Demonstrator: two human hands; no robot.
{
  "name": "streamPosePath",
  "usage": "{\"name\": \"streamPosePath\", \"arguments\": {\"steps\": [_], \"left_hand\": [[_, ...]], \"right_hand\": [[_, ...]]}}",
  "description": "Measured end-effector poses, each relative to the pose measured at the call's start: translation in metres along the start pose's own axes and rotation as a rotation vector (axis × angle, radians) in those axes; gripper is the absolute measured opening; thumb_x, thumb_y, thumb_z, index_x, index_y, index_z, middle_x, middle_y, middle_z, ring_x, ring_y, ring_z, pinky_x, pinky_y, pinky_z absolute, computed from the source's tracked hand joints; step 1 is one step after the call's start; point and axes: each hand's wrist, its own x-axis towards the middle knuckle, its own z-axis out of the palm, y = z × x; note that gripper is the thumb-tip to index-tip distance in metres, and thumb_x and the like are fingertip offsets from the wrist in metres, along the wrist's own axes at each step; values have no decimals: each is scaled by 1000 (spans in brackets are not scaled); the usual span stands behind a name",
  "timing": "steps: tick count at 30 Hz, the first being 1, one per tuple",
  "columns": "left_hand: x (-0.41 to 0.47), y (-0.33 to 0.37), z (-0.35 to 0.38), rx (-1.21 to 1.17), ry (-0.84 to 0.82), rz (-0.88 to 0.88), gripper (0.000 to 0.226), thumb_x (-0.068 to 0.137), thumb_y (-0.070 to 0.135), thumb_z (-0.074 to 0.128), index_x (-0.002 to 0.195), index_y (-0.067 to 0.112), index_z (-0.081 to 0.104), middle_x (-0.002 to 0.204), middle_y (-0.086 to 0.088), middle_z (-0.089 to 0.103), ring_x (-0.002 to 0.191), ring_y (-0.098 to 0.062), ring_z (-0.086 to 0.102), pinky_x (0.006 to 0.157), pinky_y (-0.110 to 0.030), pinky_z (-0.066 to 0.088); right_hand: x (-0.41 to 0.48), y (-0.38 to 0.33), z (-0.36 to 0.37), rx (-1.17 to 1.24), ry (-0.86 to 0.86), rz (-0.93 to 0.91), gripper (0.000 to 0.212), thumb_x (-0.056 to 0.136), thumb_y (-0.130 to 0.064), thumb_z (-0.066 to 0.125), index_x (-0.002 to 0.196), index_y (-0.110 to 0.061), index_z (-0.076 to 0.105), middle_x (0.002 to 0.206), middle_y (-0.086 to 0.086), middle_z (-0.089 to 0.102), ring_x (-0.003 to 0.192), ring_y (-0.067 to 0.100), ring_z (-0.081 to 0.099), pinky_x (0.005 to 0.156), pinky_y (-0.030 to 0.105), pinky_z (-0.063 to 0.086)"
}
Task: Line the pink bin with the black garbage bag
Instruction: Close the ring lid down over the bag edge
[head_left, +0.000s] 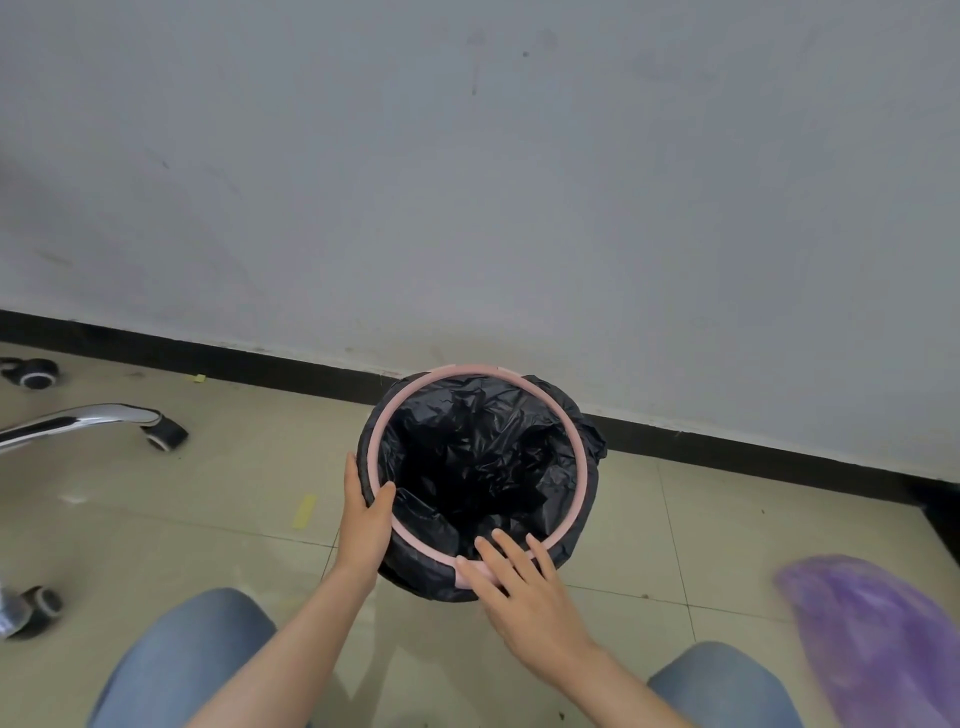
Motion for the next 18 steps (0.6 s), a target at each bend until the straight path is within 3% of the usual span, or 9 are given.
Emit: {"name": "streamPosePath", "arguments": {"steps": [3, 7, 9, 11, 13, 15, 18], "left_hand": [[6, 0, 3, -2, 29, -9, 60, 95, 25, 41, 144, 35, 7, 152, 1, 24, 134, -27, 32, 106, -43, 34], [26, 13, 8, 97, 6, -81, 60, 95, 31, 39, 145, 27, 5, 151, -7, 26, 133, -33, 34, 109, -46, 34], [35, 22, 11, 250, -26, -140, 65, 95, 36, 38, 145, 19, 0, 152, -13, 23, 134, -37, 31, 110, -46, 32], [34, 28, 12, 495, -23, -40, 68, 94, 37, 40, 145, 15, 2, 151, -19, 22, 134, -40, 30, 109, -50, 33], [26, 26, 12, 859, -24, 174, 67, 94, 37, 39, 145, 14, 4, 153, -18, 15, 138, -38, 20, 110, -49, 30], [17, 19, 10, 1162, -111, 352, 62, 96, 37, 32, 146, 18, 1, 157, -13, 1, 144, -31, 4, 114, -45, 21], [13, 17, 5, 1375, -236, 381, 57, 97, 36, 25, 146, 23, -1, 158, -7, -8, 144, -28, -8, 116, -45, 13]], "right_hand": [[5, 3, 7, -6, 21, 28, 82, 46, -8, 81, 121, -26, 54, 113, 0, 69, 108, 21, 63, 88, 47, 51], [22, 12, 3, -35, 69, 25, 68, 56, -22, 79, 120, -28, 56, 115, -2, 69, 111, 20, 62, 89, 46, 51], [30, 17, -3, -39, 54, 35, 66, 57, -29, 77, 121, -29, 57, 117, -4, 67, 113, 18, 61, 89, 45, 51], [42, 19, -15, -20, -1, 95, 69, 59, -32, 75, 125, -30, 53, 124, -4, 64, 118, 18, 56, 93, 44, 49], [54, 24, -20, 15, -35, 113, 72, 72, -25, 64, 137, -29, 35, 143, 1, 45, 135, 23, 36, 109, 48, 31], [63, 28, -21, 120, -146, 126, 74, 84, -14, 46, 144, -29, 5, 157, 3, 10, 144, 25, 1, 116, 51, 1], [73, 35, -22, 119, -208, 173, 78, 87, -10, 40, 142, -34, -9, 157, 2, -7, 142, 27, -16, 112, 57, -10]]}}
